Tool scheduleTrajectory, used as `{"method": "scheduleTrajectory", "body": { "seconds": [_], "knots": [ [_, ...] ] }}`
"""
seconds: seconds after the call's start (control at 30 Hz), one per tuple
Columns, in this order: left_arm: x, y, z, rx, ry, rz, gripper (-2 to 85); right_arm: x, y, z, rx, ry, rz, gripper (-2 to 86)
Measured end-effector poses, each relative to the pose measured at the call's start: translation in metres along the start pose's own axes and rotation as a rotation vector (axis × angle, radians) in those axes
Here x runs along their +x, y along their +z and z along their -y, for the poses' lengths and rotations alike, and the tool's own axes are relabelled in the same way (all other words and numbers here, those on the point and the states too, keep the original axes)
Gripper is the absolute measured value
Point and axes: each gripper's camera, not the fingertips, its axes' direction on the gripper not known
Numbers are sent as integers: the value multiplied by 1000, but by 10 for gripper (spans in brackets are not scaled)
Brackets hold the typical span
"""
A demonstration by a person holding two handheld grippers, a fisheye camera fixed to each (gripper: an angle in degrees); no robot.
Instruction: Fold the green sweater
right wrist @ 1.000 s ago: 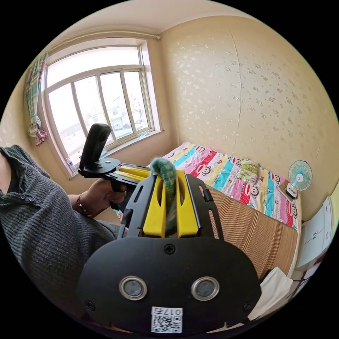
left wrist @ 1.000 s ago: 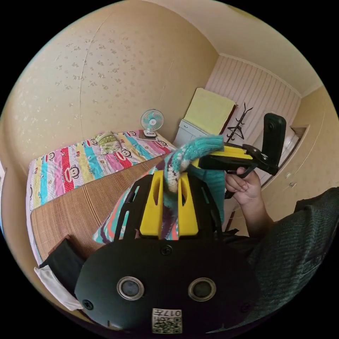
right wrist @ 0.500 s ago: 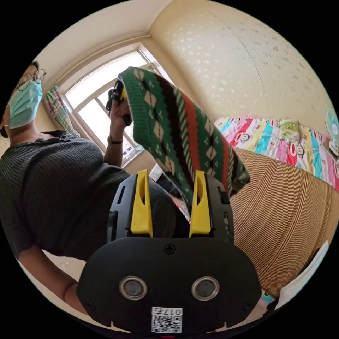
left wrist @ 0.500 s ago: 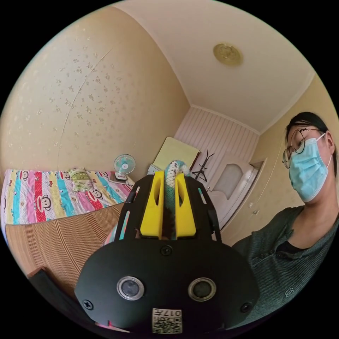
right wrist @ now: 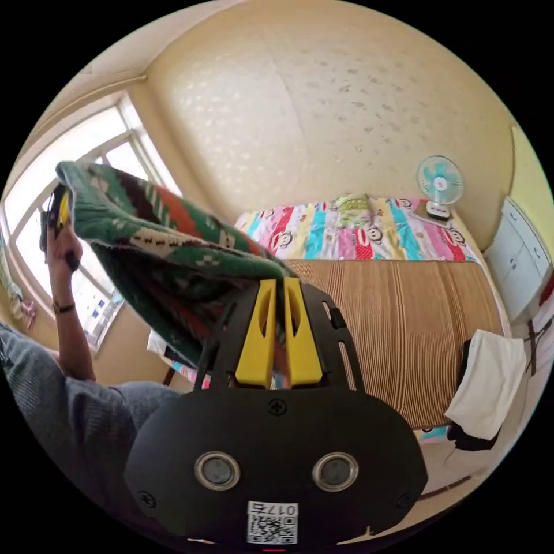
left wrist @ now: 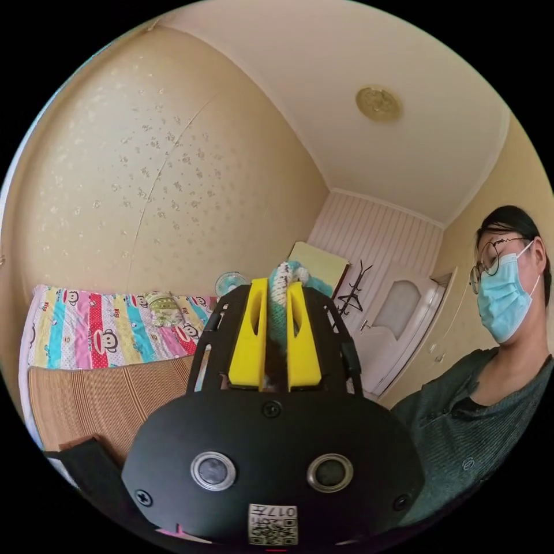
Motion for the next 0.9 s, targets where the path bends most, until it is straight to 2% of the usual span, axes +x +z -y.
{"method": "scheduleTrajectory", "body": {
  "seconds": [0.1, 0.23, 0.3, 0.33, 0.4, 0.47, 0.53, 0.6, 0.7, 0.9],
  "knots": [
    [-42, -20, -12, -112, -16, -6, 58, 24, -69, 22, 248, 60, 45, 12],
    [-88, -26, -73, -269, -144, -38, 52, 18, -115, 30, 400, 85, 28, 4],
    [-90, -26, -100, -326, -142, -39, 50, 2, -154, 14, 620, 37, 31, 3],
    [-91, -23, -117, -367, -155, -43, 48, -4, -167, 11, 677, 15, 7, 3],
    [-88, -14, -137, -401, -156, -101, 44, -34, -205, 12, 765, -139, -206, 5],
    [-70, 6, -151, -368, -109, -223, 42, -43, -207, 25, 681, -308, -202, 8],
    [-58, 28, -153, -359, -101, -306, 42, -36, -188, 37, 545, -452, -34, 14],
    [-44, 50, -149, -381, -69, -353, 42, -13, -138, 45, 282, -538, 343, 37],
    [-20, 76, -138, -438, -9, -347, 42, 11, -61, 25, -6, -493, 662, 93],
    [9, 50, -111, -324, 52, -353, 43, 17, 42, -60, -308, -414, 644, 156]
  ]
}}
